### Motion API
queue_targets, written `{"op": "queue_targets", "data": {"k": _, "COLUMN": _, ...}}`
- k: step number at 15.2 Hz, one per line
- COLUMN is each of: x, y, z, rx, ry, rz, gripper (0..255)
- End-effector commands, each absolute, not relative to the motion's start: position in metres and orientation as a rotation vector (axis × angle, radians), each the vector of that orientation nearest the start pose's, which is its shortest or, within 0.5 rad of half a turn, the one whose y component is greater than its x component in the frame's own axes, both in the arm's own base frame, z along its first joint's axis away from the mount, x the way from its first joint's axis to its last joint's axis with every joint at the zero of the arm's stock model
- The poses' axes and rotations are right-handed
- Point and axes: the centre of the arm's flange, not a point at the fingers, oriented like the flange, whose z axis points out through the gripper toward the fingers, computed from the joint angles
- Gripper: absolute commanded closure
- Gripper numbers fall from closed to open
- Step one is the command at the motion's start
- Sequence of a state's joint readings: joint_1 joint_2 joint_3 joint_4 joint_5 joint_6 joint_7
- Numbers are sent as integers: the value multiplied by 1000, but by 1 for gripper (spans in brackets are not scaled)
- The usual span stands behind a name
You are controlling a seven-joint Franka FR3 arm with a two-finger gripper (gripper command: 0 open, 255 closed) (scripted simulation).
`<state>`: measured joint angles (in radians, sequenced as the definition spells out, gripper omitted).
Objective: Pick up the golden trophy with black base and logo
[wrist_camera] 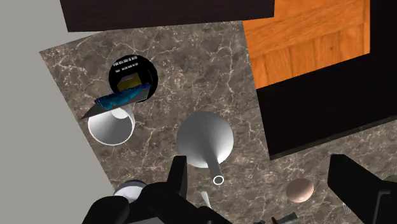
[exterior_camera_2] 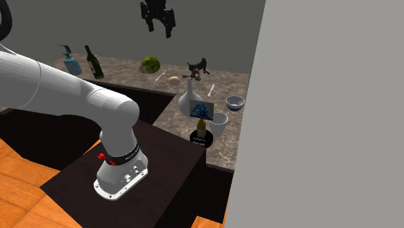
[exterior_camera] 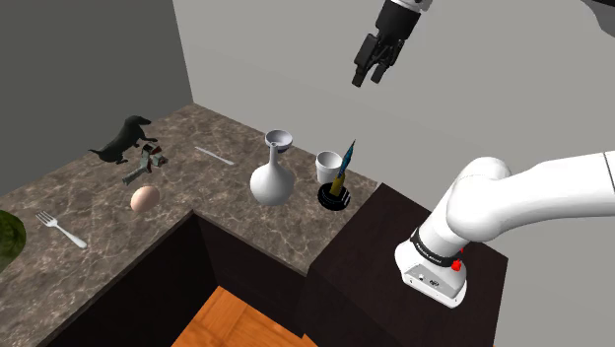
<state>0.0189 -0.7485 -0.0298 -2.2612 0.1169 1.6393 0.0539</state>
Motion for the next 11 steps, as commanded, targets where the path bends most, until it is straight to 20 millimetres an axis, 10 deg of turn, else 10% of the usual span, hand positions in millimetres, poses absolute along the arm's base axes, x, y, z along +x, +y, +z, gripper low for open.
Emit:
{"op": "queue_targets", "data": {"k": 1, "x": 325, "y": 5, "z": 631, "rx": -2994, "ry": 88, "rz": -184, "gripper": 0}}
{"op": "queue_targets", "data": {"k": 11, "x": 374, "y": -25, "z": 516, "rx": -2923, "ry": 865, "rz": -115, "gripper": 0}}
